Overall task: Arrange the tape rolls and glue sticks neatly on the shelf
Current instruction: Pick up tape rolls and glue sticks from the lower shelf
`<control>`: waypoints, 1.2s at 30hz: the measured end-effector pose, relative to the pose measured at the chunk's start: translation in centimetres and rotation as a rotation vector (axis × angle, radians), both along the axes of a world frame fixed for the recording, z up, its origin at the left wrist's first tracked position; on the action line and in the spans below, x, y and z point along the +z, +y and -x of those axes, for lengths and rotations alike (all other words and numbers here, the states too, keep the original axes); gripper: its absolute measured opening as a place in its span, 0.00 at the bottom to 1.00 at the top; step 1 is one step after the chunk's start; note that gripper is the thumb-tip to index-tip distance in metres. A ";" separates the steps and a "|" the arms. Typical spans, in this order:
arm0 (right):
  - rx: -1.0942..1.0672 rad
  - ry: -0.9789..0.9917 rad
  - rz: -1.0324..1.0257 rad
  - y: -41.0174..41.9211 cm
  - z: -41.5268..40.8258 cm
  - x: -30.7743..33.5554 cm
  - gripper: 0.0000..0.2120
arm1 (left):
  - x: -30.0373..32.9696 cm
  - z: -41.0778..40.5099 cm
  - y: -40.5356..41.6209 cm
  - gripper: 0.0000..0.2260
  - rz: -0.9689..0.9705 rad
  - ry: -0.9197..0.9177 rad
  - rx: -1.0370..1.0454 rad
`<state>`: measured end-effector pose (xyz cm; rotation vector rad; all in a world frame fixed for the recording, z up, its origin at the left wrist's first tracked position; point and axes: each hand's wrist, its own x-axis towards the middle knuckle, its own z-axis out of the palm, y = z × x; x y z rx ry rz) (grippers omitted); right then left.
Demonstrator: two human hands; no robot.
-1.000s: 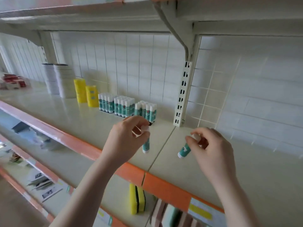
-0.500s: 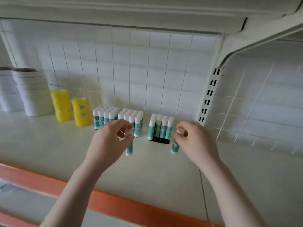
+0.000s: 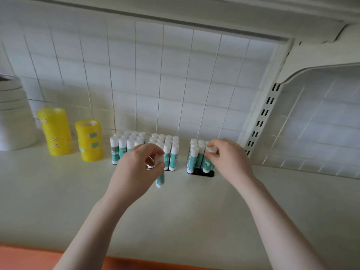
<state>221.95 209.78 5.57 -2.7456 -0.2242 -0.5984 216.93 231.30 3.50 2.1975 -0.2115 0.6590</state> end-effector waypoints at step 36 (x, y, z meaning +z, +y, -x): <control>0.208 -0.337 0.055 0.1 -3.0 -3.7 0.07 | -2.6 -1.8 -1.2 0.05 0.050 0.039 -0.068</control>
